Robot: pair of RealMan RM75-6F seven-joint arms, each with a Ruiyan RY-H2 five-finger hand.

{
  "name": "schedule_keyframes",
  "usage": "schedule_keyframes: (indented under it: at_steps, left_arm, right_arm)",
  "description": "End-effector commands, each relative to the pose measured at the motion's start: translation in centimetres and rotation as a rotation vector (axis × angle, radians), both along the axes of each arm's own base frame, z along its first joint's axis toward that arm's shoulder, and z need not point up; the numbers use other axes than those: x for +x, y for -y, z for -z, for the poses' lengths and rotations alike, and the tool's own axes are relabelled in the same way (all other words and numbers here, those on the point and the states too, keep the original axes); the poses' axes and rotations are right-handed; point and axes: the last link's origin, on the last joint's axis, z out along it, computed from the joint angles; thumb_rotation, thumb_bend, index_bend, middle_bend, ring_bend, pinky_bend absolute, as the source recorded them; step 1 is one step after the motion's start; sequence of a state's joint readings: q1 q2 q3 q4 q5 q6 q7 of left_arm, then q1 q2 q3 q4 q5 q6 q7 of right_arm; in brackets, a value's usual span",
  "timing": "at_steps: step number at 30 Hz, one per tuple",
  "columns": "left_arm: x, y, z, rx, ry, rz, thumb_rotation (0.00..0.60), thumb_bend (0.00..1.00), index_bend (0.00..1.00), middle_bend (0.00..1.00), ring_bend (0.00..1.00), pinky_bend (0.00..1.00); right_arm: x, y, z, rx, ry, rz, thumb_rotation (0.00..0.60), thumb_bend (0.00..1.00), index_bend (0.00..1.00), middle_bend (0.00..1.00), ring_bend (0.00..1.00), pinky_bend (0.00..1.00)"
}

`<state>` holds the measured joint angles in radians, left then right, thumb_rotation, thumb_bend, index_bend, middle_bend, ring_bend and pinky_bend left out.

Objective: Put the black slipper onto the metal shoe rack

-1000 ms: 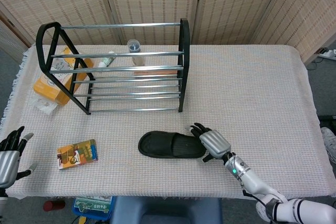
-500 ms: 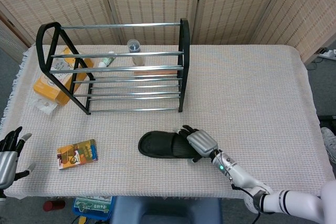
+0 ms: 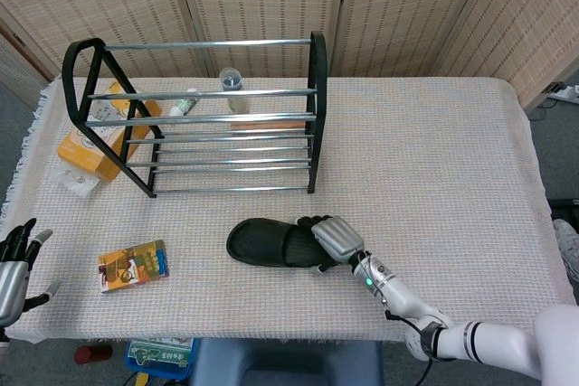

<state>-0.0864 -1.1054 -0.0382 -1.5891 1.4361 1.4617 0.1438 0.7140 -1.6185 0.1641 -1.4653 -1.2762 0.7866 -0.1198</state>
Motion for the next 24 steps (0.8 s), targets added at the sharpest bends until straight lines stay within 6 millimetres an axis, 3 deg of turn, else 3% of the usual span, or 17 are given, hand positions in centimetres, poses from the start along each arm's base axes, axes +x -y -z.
schedule_keyframes:
  at_steps: [1, 18, 24]
  left_arm:
    - [0.0, 0.0, 0.0, 0.002, 0.0, 0.001, 0.6, 0.24, 0.16, 0.03, 0.04, 0.19]
    - [-0.2, 0.5, -0.3, -0.001, 0.013, -0.01, 0.6, 0.24, 0.16, 0.03, 0.04, 0.19]
    - [-0.5, 0.7, -0.2, -0.008, 0.021, -0.018, 0.6, 0.24, 0.16, 0.03, 0.04, 0.19]
  right_arm:
    - [1.2, 0.5, 0.2, -0.005, 0.035, 0.008, 0.6, 0.26, 0.14, 0.3, 0.28, 0.31]
    - [8.3, 2.7, 5.3, 0.048, 0.133, 0.091, 0.6, 0.26, 0.14, 0.25, 0.28, 0.31]
    - [9.8, 2.8, 6.4, 0.071, 0.155, 0.121, 0.6, 0.25, 0.01, 0.16, 0.26, 0.31]
